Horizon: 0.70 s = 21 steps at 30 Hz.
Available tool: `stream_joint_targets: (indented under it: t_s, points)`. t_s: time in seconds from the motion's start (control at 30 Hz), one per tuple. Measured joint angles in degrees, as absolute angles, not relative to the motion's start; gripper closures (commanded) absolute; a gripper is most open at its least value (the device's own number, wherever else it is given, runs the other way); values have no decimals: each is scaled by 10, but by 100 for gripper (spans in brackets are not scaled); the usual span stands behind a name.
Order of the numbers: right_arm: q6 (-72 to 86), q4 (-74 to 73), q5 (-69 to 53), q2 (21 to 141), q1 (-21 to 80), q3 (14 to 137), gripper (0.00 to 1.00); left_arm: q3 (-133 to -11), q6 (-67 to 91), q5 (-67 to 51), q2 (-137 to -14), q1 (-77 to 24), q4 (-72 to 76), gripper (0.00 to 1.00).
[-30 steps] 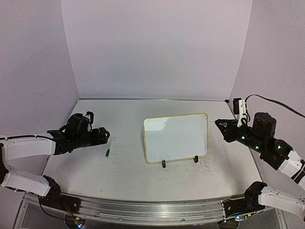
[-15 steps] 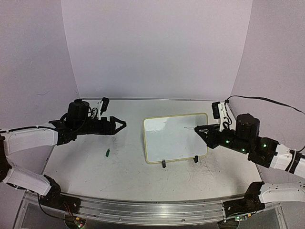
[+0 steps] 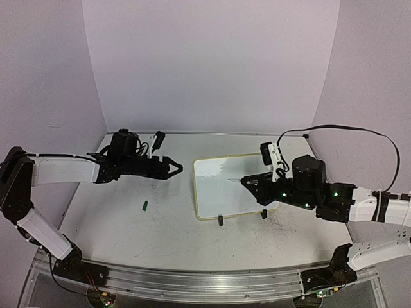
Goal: Write a sentence on the whiteboard
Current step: Hold the whiteboard at the center of the board.
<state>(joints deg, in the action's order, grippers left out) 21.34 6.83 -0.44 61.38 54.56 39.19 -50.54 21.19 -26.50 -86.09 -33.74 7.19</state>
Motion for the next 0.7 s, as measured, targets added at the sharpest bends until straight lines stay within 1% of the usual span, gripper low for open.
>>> stream_joint_targets:
  t_s: [0.27, 0.7]
  points:
    - [216, 89, 13, 630, 555, 394, 100, -505, 201, -299, -863, -337, 108, 15]
    - [224, 103, 39, 629, 557, 394, 100, -505, 199, -326, -884, -337, 121, 17]
